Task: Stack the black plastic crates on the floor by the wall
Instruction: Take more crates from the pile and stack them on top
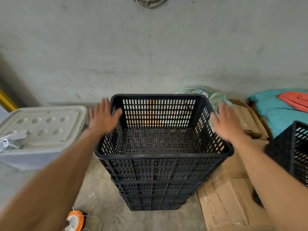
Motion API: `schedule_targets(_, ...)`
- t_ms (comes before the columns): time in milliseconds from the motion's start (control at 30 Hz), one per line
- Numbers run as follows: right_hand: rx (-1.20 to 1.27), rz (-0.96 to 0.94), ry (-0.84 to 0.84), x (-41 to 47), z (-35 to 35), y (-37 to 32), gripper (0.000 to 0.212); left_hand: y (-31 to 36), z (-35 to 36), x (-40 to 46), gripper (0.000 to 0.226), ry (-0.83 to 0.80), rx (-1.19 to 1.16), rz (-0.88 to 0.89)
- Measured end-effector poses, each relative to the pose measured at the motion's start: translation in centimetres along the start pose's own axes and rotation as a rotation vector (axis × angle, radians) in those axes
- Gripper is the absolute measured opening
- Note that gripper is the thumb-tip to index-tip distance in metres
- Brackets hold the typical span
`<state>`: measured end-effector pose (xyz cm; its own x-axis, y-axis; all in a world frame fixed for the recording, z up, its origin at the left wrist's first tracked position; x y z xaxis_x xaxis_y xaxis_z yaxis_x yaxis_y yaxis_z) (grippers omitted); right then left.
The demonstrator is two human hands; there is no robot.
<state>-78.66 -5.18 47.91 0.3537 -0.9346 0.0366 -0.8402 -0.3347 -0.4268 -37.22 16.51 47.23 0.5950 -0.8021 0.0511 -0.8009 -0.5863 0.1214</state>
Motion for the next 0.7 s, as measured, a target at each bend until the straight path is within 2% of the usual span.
schedule_targets(67,-0.084,0.116,-0.182,-0.6,3.9,3.0,0.078,-0.9,3.8,-1.2,0.107,-0.141,0.101,0.014)
schedule_targets(133,-0.136,0.156,-0.302,-0.1,3.9,3.0,0.080,-1.6,3.8,-0.7,0.103,-0.193,0.138,0.030)
schedule_targets(200,-0.062,0.138,-0.222,0.8,0.9,0.7,0.080,-1.7,0.8,1.1,0.101,-0.092,0.127,0.020)
schedule_targets(267,-0.018,0.033,-0.003,1.5,-2.7,-1.9,0.078,-1.5,-2.4,2.1,0.099,0.093,0.044,0.012)
schedule_targets(333,-0.073,-0.051,0.089,1.2,-2.7,-2.6,0.076,-0.9,-2.4,1.5,0.094,0.151,-0.019,0.054)
schedule_targets(467,-0.202,0.106,-0.108,-0.2,4.0,1.4,0.083,-1.5,4.7,-0.1,0.104,-0.105,-0.021,0.089)
schedule_targets(567,-0.119,0.133,-0.156,-0.2,4.0,0.9,0.078,-1.6,4.9,0.4,0.100,-0.098,0.083,0.080)
schedule_targets(700,-0.177,0.112,-0.122,-1.0,3.3,0.7,0.082,-0.7,3.6,-0.4,0.096,-0.062,0.225,0.093)
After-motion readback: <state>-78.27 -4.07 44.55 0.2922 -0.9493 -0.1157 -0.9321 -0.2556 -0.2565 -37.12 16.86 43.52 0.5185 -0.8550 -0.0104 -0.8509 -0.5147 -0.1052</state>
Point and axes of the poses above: each hand's wrist, its own x-axis towards the middle knuckle, its own z-axis out of the palm, y = z × x, the point moved 5 cm from there along x, towards the middle knuckle, and after that the axes turned 7 degrees about x, right-handed, at the moved point
